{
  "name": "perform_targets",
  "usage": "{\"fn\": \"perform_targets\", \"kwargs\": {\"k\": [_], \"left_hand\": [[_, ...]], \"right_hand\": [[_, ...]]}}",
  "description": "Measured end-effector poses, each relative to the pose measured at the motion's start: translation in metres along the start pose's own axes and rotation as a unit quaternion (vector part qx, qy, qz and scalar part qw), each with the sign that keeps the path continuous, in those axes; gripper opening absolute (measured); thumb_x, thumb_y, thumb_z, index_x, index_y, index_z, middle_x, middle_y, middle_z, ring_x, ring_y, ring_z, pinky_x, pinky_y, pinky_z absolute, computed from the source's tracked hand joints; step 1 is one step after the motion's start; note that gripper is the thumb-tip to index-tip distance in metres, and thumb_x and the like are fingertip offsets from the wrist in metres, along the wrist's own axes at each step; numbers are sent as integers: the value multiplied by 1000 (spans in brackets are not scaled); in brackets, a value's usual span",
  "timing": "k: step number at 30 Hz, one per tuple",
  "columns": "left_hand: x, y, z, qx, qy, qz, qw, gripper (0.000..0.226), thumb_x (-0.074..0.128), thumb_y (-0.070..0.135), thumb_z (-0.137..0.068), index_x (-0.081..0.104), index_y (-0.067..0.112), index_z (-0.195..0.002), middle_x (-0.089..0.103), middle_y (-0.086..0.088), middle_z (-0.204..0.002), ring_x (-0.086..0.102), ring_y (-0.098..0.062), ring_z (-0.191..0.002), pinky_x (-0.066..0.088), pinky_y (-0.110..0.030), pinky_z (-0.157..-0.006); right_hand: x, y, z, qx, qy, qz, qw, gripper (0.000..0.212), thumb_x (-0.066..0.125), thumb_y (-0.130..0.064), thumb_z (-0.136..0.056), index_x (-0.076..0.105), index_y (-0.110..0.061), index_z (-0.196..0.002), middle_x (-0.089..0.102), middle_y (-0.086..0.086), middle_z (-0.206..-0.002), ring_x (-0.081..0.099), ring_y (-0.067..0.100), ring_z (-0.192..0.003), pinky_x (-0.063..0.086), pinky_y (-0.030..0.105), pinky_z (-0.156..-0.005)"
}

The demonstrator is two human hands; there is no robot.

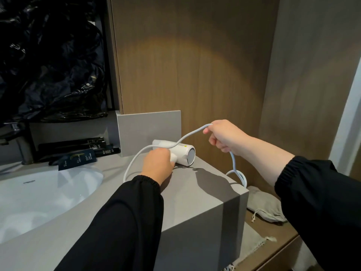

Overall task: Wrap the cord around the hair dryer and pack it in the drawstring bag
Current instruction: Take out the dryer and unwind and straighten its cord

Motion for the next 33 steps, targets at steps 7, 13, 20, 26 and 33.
{"fn": "perform_targets", "kwargs": {"k": [7,13,20,26,33], "left_hand": [[-71,-4,31,147,334,147,919,33,44,21,-81,39,18,-49,34,3,-43,28,-14,-44,21,-23,-47],[-46,26,26,88,-39,419,903,29,51,10,-84,58,2,-58,46,-4,-44,39,-15,-43,41,-27,-56],[-78,2,18,62,-66,786,611,29,46,16,-85,72,7,-74,61,-10,-58,56,-20,-45,43,-20,-42],[-45,-67,7,-186,34,617,764,19,54,-4,-87,69,4,-95,68,-10,-78,64,-17,-66,51,-20,-54],[-10,-36,15,-96,-253,467,842,18,66,16,-89,75,25,-100,68,6,-112,62,-14,-101,52,-33,-85]], "right_hand": [[-6,-4,3,-97,34,43,994,31,31,-21,-104,61,-13,-104,49,7,-66,34,13,-46,29,21,-40],[-9,-3,-4,-121,82,21,989,31,33,-18,-103,63,-10,-103,52,7,-67,41,11,-49,32,22,-45],[-5,4,-8,-103,72,13,992,30,34,-18,-103,63,-12,-100,51,7,-68,39,13,-50,32,23,-45],[-7,10,-6,-114,61,2,992,32,35,-17,-103,66,-14,-96,51,12,-63,37,14,-47,31,23,-44],[-14,22,-2,-113,69,-7,991,31,37,-18,-103,68,-15,-99,50,10,-60,36,13,-46,31,23,-43]]}}
Point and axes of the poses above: each hand's wrist, its own z-axis away from the middle knuckle, its own x-axis out of the palm, y = z × x, the point moved 7 cm from there along -z, towards the middle knuckle
